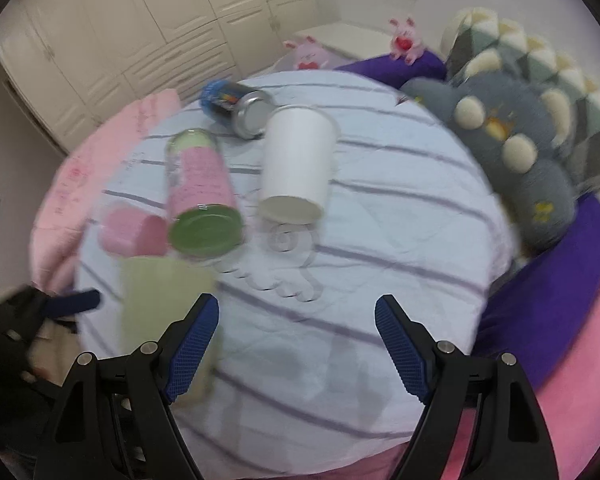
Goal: Flip cup upright
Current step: 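Pass the upright green cup from the left gripper into the right gripper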
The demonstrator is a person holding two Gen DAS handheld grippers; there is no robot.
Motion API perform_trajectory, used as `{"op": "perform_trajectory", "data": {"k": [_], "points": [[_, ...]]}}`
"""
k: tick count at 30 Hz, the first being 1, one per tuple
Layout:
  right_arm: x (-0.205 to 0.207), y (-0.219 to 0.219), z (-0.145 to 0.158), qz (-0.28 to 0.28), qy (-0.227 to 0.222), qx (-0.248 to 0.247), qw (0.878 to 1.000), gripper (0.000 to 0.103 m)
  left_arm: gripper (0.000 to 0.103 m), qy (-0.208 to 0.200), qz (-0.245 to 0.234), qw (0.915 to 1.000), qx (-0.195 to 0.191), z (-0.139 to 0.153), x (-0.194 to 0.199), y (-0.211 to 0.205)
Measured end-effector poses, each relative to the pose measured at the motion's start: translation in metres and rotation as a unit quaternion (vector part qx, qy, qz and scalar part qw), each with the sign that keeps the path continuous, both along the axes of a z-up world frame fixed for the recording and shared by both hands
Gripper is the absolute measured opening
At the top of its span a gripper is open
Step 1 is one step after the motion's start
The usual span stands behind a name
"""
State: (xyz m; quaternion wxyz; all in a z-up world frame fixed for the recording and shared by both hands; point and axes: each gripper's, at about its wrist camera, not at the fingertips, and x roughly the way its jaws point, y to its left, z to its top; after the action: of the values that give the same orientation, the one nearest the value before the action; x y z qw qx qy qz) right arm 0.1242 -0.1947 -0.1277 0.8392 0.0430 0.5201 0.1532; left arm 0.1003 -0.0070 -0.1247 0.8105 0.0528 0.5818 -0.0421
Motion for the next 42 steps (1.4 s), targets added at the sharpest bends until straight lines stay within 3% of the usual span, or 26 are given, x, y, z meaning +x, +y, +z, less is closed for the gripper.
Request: {"op": "perform_trajectory", "data": {"k": [4,7,16,27,36,42], "points": [[0.0,0.02,0.004,0.021,0.022,0.03,0.999,0.082,0.103,-0.001,-0.006,0.9993,-0.037,-0.001,-0.009,0.014],[0.003,0.041,-0.003,0.042,0.064,0.053,0.996,0.082,0.103,-0.01,0.002,0.9994,-0.033,-0.001,-0.014,0.019],[0.016,0.09,-0.029,0.071,0.117,0.019,0.99,0.082,0.103,-0.027,0.01,0.9971,-0.071,-0.002,-0.021,0.043],[0.039,0.117,-0.052,0.089,0.155,0.037,0.983,0.082,0.103,-0.015,-0.006,0.9907,-0.135,-0.012,-0.015,0.053],[0.018,0.088,-0.039,0.087,0.094,0.087,0.988,0.081,0.103,-0.028,-0.032,0.9891,-0.141,-0.01,-0.015,0.039],[-0.003,0.07,-0.009,0.07,-0.023,0.056,0.996,0.081,0.103,-0.039,-0.039,0.991,-0.122,-0.011,-0.009,0.023]]}}
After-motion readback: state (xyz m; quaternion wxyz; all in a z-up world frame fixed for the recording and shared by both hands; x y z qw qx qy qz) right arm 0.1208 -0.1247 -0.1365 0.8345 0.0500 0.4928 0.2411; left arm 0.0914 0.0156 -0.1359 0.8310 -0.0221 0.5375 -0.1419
